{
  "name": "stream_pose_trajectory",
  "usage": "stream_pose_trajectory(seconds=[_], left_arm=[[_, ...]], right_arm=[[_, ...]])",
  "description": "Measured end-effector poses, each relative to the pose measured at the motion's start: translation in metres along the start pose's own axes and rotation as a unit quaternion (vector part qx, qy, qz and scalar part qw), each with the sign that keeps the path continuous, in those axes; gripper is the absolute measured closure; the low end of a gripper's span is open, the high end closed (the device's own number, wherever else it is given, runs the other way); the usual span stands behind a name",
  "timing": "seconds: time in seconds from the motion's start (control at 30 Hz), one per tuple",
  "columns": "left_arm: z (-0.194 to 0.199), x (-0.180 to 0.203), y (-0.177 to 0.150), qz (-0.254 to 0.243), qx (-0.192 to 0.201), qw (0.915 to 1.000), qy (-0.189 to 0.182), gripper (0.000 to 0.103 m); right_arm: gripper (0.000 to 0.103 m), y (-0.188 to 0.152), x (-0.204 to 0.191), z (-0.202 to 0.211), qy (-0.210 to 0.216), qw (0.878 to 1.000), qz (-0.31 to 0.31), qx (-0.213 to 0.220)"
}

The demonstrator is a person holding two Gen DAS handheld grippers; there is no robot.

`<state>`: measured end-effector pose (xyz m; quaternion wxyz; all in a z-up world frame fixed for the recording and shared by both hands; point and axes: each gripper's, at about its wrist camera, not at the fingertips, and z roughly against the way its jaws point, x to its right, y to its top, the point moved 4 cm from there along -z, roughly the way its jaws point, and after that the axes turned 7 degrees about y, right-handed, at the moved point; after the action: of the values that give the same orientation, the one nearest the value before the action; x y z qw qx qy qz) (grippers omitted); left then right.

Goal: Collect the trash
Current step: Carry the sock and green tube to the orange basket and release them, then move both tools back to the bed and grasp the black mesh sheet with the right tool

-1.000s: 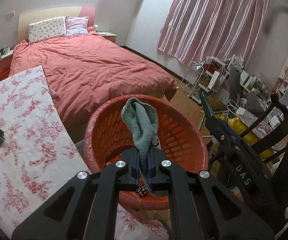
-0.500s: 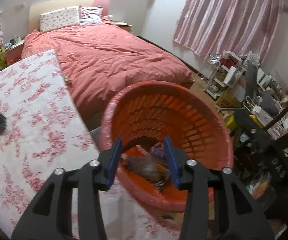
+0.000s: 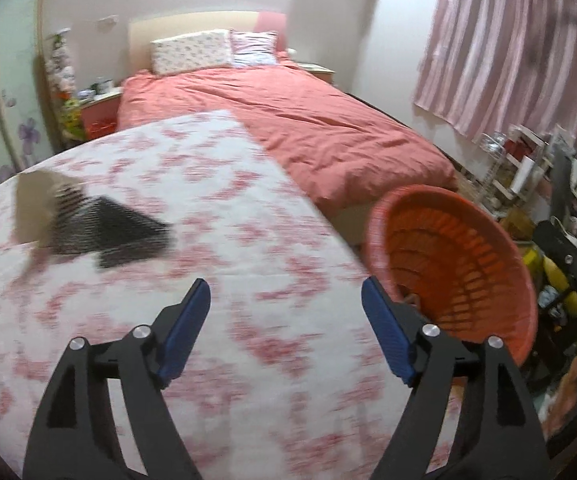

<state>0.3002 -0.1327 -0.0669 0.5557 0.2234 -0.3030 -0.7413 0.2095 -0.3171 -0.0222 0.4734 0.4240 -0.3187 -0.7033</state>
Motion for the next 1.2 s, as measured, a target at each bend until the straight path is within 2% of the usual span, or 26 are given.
stream_pose_trajectory(seconds=[0.27,0.4,0.63,0.93,1.2], left_arm=[[0.021,-0.102,-0.004,0.045,0.035,0.9944,0.089,0.021],[0.032,-0.16,-0.008,0.091,0.032,0.9892,0.111,0.02],[0.051,-0.231,-0.014,0.139,0.042,0.9799,0.136,0.019],[0.056,-0.283,-0.015,0.161,0.047,0.9757,0.141,0.018],[0.047,-0.302,-0.012,0.171,0.043,0.9744,0.14,0.019]], right_arm=[[0.047,-0.005,-0.059,-0.016,0.047,0.997,0.043,-0.033],[0.047,-0.01,-0.094,-0.027,0.076,0.994,0.062,-0.054],[0.047,-0.028,-0.169,-0.064,0.13,0.981,0.099,-0.109],[0.047,-0.046,-0.236,-0.125,0.151,0.966,0.122,-0.17],[0.047,-0.053,-0.252,-0.177,0.127,0.963,0.121,-0.204]])
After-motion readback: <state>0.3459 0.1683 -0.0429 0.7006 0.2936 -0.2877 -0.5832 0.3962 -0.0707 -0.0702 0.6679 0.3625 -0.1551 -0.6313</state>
